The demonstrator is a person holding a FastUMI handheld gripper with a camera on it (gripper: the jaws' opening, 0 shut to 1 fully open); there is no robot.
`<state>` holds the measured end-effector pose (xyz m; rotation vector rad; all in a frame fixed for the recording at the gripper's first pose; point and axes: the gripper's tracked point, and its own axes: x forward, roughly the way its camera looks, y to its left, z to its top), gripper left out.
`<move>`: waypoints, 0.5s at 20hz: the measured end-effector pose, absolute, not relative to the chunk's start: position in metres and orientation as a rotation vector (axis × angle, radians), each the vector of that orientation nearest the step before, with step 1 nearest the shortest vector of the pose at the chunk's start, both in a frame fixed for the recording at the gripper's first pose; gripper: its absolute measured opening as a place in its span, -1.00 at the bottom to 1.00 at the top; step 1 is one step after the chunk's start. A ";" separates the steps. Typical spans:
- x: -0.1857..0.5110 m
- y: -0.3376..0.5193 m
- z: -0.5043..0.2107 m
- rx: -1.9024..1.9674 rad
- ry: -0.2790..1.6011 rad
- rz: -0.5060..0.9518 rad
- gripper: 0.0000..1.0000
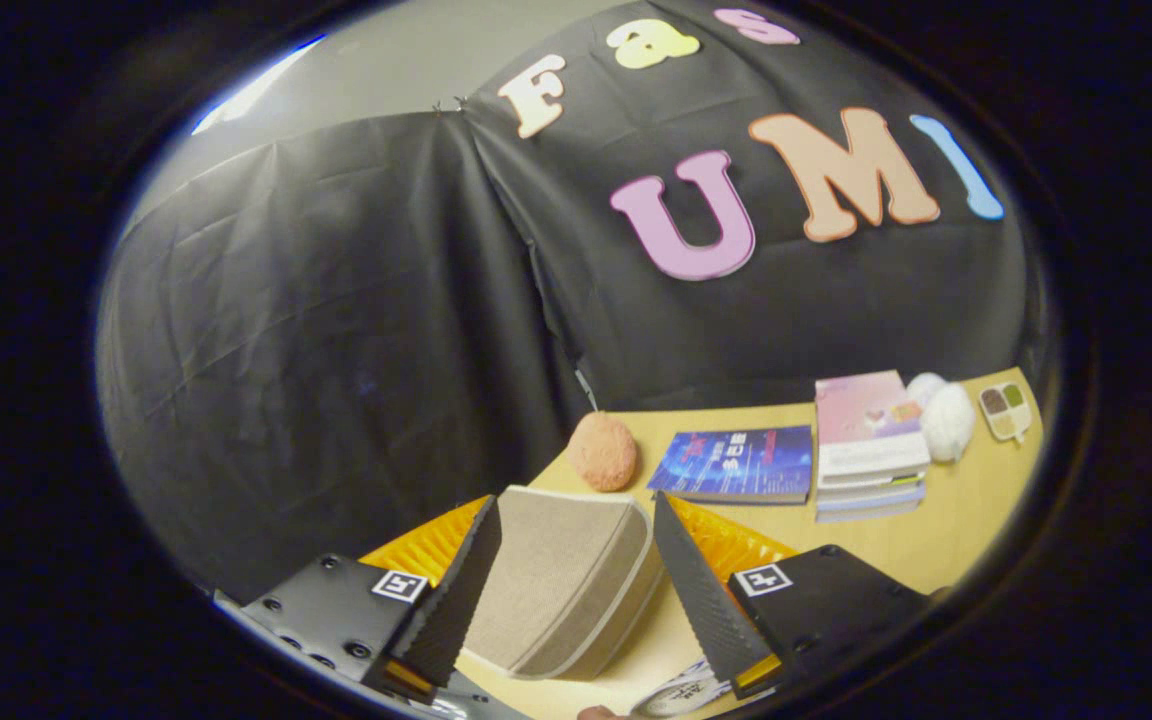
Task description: Open the storage box then place both shoes into the box .Put the left shoe in first, then the right shoe, with the right side of both shoes facing outward in a uniform manner.
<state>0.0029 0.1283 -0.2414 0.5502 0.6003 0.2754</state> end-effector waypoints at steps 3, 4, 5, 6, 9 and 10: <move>-0.010 0.147 -0.284 0.599 0.683 0.289 0.91; -0.012 0.153 -0.294 0.617 0.710 0.292 0.91; -0.014 0.159 -0.303 0.641 0.735 0.300 0.91; -0.016 0.165 -0.311 0.667 0.760 0.307 0.90; -0.026 0.177 -0.332 0.708 0.812 0.317 0.94; -0.026 0.179 -0.337 0.727 0.824 0.320 0.95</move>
